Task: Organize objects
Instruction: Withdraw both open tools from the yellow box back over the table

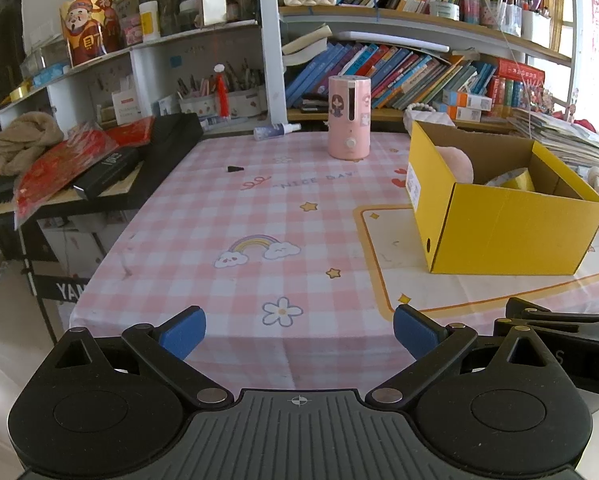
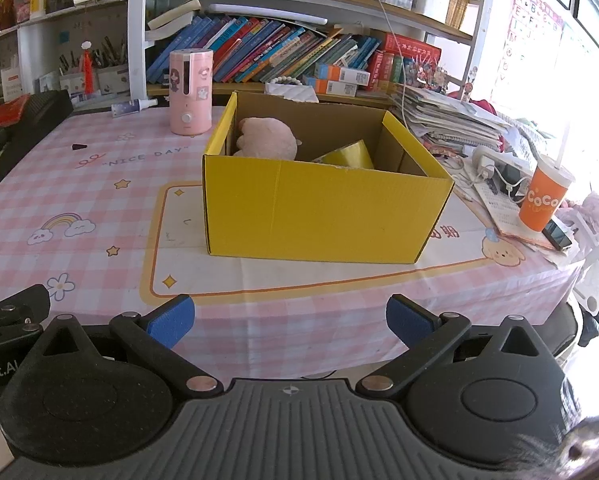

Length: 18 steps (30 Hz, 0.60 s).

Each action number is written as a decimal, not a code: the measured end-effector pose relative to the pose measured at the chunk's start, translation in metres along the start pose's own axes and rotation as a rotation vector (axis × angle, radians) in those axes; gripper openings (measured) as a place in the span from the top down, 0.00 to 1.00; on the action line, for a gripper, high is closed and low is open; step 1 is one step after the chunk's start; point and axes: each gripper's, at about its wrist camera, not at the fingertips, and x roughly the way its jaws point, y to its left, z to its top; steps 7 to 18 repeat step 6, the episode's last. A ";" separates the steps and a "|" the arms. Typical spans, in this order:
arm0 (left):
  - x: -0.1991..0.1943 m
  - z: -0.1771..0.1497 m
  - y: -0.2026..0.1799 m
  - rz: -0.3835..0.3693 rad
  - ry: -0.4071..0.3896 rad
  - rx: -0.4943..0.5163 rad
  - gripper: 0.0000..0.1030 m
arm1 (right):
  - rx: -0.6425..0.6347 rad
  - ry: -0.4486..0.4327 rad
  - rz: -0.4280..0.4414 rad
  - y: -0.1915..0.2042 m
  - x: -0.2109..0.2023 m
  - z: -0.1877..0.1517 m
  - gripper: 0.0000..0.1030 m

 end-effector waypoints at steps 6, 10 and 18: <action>0.004 0.002 0.002 -0.003 0.008 -0.005 0.02 | 0.000 0.002 0.001 0.001 0.001 0.001 0.00; 0.004 0.002 0.002 -0.003 0.008 -0.005 0.02 | 0.000 0.002 0.001 0.001 0.001 0.001 0.00; 0.004 0.002 0.002 -0.003 0.008 -0.005 0.02 | 0.000 0.002 0.001 0.001 0.001 0.001 0.00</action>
